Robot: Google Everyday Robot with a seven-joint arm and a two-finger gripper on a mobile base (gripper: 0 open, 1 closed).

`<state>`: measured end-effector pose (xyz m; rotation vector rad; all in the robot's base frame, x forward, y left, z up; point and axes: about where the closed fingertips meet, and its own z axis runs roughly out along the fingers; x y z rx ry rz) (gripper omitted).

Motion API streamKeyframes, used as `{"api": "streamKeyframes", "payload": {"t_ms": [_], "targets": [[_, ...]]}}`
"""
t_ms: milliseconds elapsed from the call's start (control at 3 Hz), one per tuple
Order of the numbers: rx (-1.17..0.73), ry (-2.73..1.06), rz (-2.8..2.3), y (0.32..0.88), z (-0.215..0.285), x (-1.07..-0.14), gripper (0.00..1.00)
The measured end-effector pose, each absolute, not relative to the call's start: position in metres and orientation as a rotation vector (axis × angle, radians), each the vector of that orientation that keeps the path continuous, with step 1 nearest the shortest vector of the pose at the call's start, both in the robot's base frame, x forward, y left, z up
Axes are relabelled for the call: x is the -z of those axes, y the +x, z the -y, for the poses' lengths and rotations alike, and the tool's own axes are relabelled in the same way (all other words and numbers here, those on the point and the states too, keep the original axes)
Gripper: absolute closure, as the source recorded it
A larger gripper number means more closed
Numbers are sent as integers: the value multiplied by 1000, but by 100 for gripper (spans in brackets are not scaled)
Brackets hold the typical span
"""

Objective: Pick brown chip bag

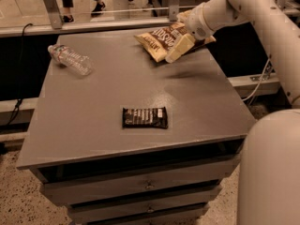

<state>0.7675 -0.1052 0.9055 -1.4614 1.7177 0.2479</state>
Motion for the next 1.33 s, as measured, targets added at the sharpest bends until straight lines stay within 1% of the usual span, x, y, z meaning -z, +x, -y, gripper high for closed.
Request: {"api": "streamKeyframes", "payload": {"t_ms": [667, 1000, 1333], "targets": [[-205, -1408, -1758, 814, 112, -889, 0], [-194, -1400, -1786, 824, 117, -882, 18], [-188, -1391, -1801, 828, 122, -883, 42]]}}
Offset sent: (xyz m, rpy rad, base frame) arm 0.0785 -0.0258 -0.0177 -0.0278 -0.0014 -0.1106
